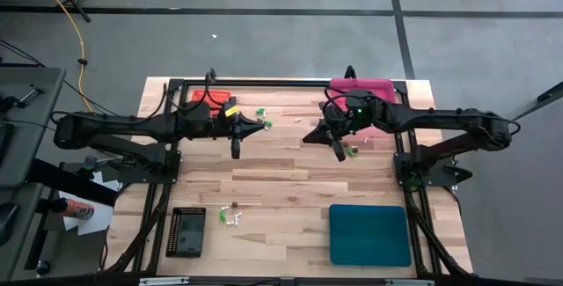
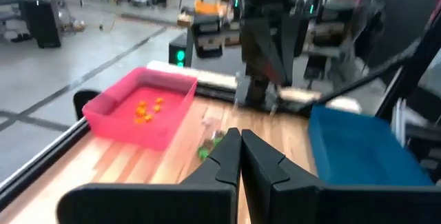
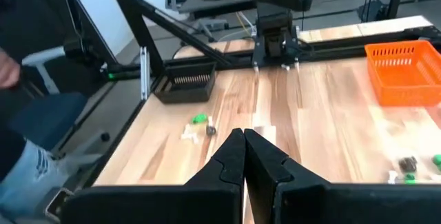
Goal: Sort Halloween decoration
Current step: Put the green skeleton toy into the blue bin
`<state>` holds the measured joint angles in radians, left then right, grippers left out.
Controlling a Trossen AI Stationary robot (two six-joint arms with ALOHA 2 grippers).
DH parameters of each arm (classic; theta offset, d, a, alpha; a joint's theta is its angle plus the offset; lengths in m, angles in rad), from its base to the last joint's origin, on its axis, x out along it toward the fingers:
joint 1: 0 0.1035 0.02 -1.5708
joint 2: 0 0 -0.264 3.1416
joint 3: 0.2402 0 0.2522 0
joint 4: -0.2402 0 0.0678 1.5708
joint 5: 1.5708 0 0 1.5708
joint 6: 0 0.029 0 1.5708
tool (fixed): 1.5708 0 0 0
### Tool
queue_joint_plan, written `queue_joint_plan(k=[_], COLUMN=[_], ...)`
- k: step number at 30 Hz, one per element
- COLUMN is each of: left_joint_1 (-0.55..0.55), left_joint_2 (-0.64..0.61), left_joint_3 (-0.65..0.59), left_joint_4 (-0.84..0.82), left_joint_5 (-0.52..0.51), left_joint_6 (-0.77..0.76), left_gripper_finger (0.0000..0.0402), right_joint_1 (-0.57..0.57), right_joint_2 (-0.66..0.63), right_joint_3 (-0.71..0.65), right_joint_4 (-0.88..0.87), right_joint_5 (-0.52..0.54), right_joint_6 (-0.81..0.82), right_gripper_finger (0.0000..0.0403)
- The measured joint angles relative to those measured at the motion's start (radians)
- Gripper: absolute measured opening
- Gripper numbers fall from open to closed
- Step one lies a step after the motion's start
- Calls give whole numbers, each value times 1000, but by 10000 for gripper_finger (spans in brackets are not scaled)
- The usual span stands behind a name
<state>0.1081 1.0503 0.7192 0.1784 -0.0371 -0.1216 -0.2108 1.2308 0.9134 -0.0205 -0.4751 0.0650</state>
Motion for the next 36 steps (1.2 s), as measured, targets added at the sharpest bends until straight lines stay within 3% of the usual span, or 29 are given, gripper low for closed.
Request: queue_joint_plan(k=[5, 10, 16, 21, 27, 36], left_joint_1=[0, -19, -57, -73, -79, -76], left_joint_2=[3, -5, -6, -33, -96, -148], left_joint_3=[44, 44, 28, -103, -251, -297], left_joint_4=[-130, -164, -151, -25, 137, 132], left_joint_5=[-1, -9, -89, -97, -104, -105], left_joint_6=[-45, -103, -85, -170, -216, -200], left_gripper_finger=[0, 0, 0, 0, 0, 0], right_joint_1=[-9, -19, -18, -18, -18, -18], right_joint_2=[-27, -85, -209, -246, -210, -84], right_joint_3=[-11, -114, -320, -424, -396, -335], right_joint_4=[-29, -4, 277, 528, 579, 579], right_joint_5=[0, -4, 14, 83, 83, 83], right_joint_6=[-28, 30, 222, 339, 266, 224], right_gripper_finger=[0, 0, 0, 0, 0, 0])
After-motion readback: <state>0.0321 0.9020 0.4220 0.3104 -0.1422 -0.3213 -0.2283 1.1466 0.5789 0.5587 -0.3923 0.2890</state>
